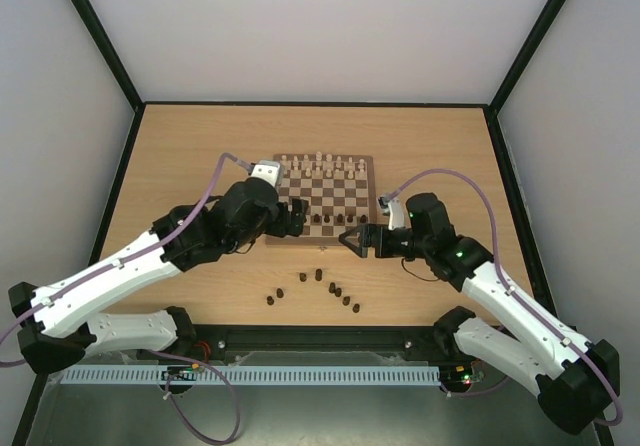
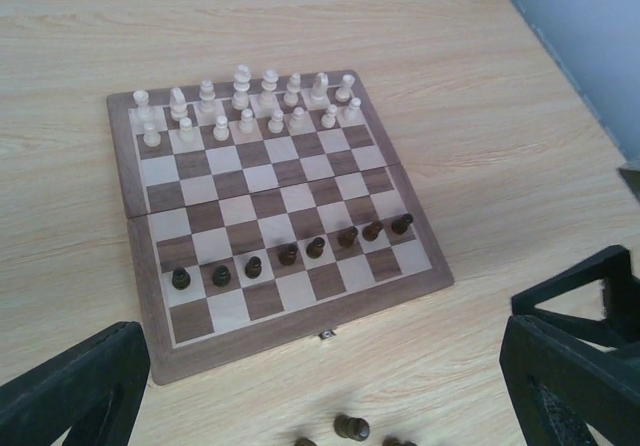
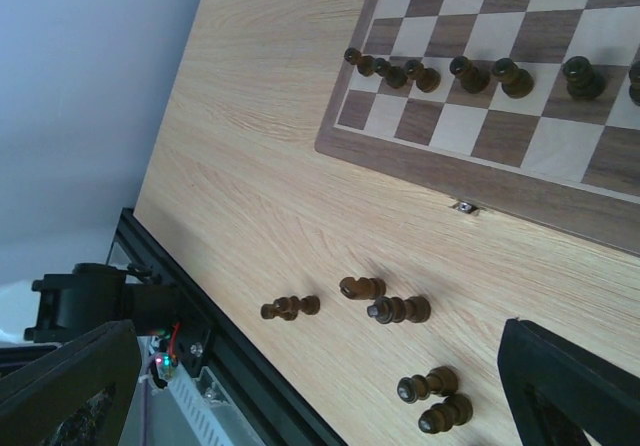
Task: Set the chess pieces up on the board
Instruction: Pick up the chess piece at the center of the board.
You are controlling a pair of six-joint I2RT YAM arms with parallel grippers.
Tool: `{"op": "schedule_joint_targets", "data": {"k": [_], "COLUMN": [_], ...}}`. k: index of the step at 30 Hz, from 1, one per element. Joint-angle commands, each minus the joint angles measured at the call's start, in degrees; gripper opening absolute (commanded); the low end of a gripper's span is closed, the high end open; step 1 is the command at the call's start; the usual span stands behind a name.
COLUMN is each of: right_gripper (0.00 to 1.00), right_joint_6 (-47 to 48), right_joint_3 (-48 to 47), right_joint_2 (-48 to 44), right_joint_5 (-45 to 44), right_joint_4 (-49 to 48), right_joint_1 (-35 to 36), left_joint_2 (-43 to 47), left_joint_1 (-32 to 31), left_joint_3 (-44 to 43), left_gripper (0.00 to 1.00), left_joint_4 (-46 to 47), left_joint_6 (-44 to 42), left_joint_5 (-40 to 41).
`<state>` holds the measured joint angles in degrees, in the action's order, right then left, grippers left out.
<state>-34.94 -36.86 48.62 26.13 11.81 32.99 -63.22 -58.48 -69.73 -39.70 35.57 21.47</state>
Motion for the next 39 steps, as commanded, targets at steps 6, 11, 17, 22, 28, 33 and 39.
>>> {"op": "schedule_joint_targets", "data": {"k": [6, 11, 17, 22, 28, 33, 39], "right_gripper": [0.98, 0.99, 0.99, 0.99, 0.99, 0.99, 0.99], "right_joint_6": [1.6, -0.4, -1.9, -3.1, -3.8, -2.8, 0.7], "right_joint_3": [2.9, 3.0, 1.0, -0.2, -1.2, -5.3, -10.3], "right_joint_2": [-3.6, -3.9, -5.3, -11.8, -16.7, -12.6, -8.1], "right_joint_5": [-2.8, -4.5, -9.1, -10.9, -16.3, -16.2, -18.4], "right_joint_4": [2.1, 2.6, 7.6, 9.7, 13.3, 19.8, 28.8], "right_joint_1": [0.1, 0.1, 0.1, 0.1, 0.1, 0.1, 0.1], "left_joint_2": [-2.7, -1.2, 2.5, 7.7, 11.4, 11.7, 9.8], "left_joint_1": [9.6, 15.3, 15.8, 15.9, 15.9, 15.9, 15.9], "left_joint_3": [7.4, 11.9, 14.7, 15.6, 17.3, 16.6, 15.1], "left_gripper": [0.99, 0.99, 0.99, 0.99, 0.99, 0.99, 0.99], "left_joint_4": [8.6, 10.7, 9.2, 6.6, 5.6, 4.5, 2.6], "left_joint_6": [-5.9, -7.2, -7.1, -6.7, -6.3, -6.5, -6.5], "left_joint_5": [-8.0, -15.3, -16.0, -15.9, -17.2, -17.5, -14.0]}}
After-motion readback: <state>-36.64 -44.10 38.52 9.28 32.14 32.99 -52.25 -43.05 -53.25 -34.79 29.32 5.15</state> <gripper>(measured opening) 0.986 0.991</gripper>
